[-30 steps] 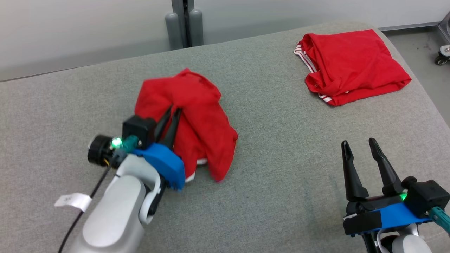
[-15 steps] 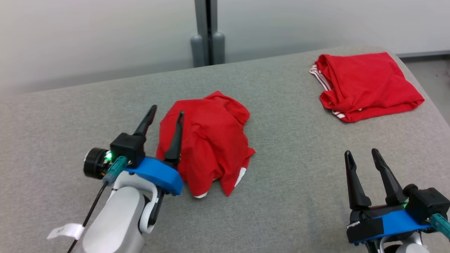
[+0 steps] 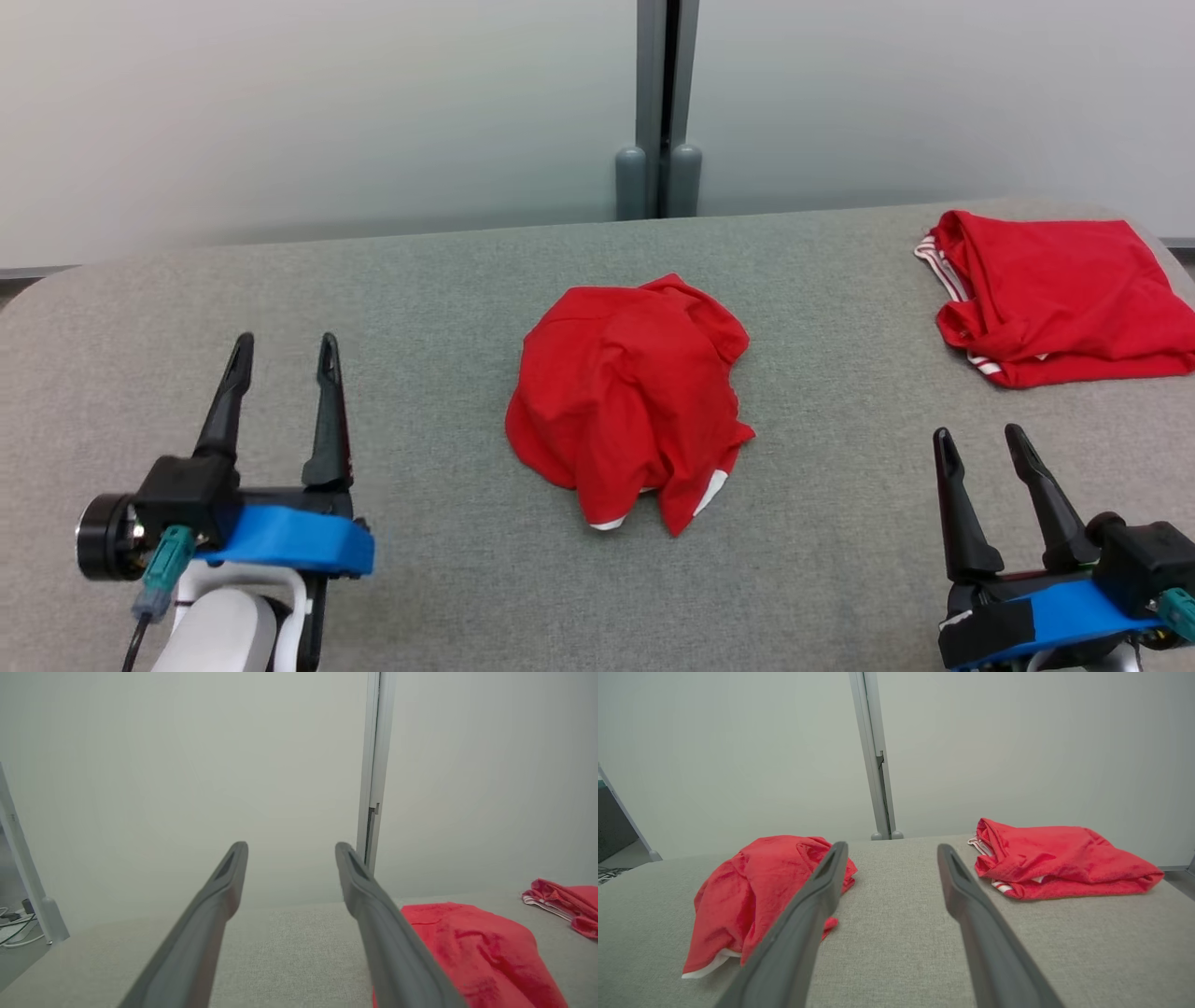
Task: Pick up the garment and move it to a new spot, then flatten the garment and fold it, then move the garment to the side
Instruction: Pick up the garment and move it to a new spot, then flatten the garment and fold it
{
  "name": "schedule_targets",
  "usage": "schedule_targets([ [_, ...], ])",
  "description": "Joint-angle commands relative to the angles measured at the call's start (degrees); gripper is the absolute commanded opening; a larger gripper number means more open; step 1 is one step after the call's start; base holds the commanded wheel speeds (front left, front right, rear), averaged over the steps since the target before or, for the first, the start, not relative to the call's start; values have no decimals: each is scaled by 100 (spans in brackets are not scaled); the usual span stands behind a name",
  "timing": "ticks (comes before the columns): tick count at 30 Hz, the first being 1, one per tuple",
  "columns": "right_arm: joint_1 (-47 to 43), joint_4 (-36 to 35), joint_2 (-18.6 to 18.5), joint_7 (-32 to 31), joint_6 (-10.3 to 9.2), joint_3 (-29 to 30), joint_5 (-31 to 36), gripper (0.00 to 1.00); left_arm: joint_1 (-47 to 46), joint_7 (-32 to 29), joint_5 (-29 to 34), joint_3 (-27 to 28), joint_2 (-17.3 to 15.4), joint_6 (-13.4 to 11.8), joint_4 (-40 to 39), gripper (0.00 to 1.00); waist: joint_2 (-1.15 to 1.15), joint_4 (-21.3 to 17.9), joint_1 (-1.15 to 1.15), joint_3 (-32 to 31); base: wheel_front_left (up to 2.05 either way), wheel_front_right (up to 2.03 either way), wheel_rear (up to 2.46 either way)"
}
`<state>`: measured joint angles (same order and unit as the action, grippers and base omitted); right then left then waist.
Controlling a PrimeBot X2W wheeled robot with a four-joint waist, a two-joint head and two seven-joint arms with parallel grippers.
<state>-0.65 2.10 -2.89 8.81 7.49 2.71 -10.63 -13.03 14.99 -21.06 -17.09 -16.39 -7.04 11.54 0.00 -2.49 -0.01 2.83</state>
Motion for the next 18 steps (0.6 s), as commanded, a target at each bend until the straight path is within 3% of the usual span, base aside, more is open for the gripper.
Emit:
schedule_targets([
  [1,-100,-31,-2,-7,1,30,17,100,233,21,44,121,-63,-65,-146,100,0,70,1,-10,0,0,0],
  [7,-155,-65,-1,-57,1,71,34,100,786,22,106,459,-73,-114,-503,100,0,227,1,-44,0,0,0],
  [18,-323,-65,-1,-145,1,121,16,100,1566,24,324,991,234,73,-732,100,0,414,1,-138,0,0,0],
])
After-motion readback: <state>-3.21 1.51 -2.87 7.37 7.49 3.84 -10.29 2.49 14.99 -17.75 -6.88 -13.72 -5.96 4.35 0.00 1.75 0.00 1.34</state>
